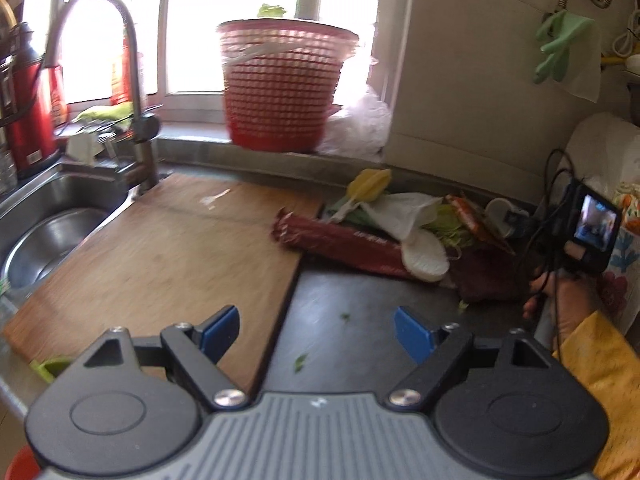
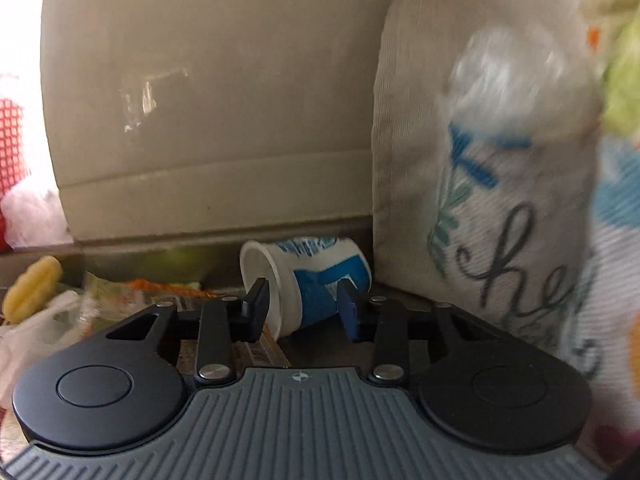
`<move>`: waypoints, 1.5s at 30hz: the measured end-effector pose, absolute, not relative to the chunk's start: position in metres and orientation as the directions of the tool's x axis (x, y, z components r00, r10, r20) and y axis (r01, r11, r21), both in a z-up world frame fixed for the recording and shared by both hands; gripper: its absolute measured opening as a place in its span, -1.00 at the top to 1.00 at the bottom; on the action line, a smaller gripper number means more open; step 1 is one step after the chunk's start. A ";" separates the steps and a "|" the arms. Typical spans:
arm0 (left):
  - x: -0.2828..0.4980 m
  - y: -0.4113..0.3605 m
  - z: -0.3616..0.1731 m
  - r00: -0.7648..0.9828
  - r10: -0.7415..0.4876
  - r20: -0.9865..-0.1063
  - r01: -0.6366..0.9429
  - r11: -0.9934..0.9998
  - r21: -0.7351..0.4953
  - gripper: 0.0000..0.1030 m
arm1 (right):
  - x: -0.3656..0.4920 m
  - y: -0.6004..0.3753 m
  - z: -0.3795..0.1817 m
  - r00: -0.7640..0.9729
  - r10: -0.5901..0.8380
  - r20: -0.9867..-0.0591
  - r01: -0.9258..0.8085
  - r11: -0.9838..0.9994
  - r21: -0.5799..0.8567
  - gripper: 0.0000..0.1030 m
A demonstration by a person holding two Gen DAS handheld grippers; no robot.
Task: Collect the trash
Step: 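Grasp the yellow sponge with the left tool while the right tool grasps the blue-white yogurt cup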
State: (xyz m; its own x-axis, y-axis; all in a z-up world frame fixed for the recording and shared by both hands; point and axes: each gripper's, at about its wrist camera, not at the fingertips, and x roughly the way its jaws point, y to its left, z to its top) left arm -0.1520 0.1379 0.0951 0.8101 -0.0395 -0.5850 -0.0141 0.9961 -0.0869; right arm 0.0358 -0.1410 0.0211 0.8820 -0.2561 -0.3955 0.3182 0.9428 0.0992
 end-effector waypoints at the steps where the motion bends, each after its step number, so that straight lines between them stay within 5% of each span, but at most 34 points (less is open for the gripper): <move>1: -0.146 0.134 0.096 0.812 -0.049 -0.582 -0.004 0.996 -0.089 -0.65 | 0.040 -0.143 0.020 0.878 -0.249 -0.408 0.316 0.943 0.104 0.13; 8: -0.095 0.106 0.099 0.820 -0.108 -0.563 0.070 0.994 -0.089 -0.65 | 0.057 -0.156 0.017 0.882 -0.223 -0.415 0.298 0.946 0.125 0.41; 23: 0.070 0.080 0.073 0.825 -0.067 -0.562 0.084 0.996 0.003 -0.62 | 0.060 -0.178 0.014 0.901 -0.228 -0.370 0.299 0.943 0.145 0.47; 32: 0.135 0.082 0.042 0.797 -0.061 -0.601 0.085 0.996 0.012 -0.43 | 0.044 -0.168 0.017 0.913 -0.212 -0.349 0.277 0.949 0.149 0.54; 37: 0.154 0.080 0.030 0.779 -0.067 -0.624 0.106 0.994 0.025 0.02 | 0.042 -0.167 0.016 0.916 -0.204 -0.345 0.268 0.952 0.149 0.57; 45: 0.156 0.083 0.027 0.789 -0.061 -0.612 0.082 0.997 0.007 0.42 | 0.044 -0.161 0.016 0.926 -0.192 -0.325 0.245 0.961 0.131 0.70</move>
State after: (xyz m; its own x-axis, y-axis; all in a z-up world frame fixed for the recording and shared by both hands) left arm 0.1558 0.0830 0.0275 0.7887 -0.0607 -0.6118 0.0817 0.9966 0.0065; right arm 0.0445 -0.1608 0.0162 0.9261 -0.1917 -0.3251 0.2449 0.9606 0.1315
